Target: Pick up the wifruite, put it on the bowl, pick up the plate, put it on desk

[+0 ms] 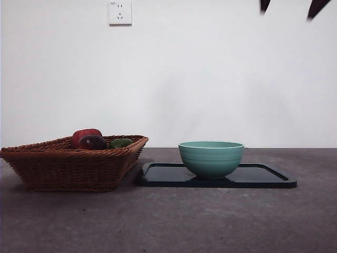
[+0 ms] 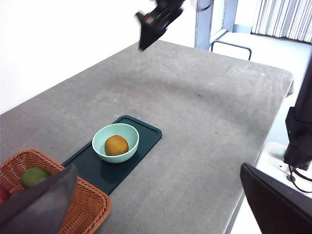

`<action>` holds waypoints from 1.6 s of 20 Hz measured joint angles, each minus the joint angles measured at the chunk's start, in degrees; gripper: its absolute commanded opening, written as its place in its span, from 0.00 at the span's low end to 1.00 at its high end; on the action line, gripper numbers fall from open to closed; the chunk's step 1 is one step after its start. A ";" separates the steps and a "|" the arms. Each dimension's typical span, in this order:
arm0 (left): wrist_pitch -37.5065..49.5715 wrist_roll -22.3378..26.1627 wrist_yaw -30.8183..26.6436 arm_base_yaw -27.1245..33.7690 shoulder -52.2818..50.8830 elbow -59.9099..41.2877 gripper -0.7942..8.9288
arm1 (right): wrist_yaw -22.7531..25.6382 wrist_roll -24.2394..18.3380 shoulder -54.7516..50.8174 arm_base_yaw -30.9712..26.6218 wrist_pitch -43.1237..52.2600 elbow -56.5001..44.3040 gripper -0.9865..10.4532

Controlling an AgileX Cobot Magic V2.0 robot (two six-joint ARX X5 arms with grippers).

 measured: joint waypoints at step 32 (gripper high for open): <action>8.57 -11.80 -1.66 0.00 19.19 0.11 0.69 | -5.16 2.05 -65.20 6.25 3.82 -42.80 0.62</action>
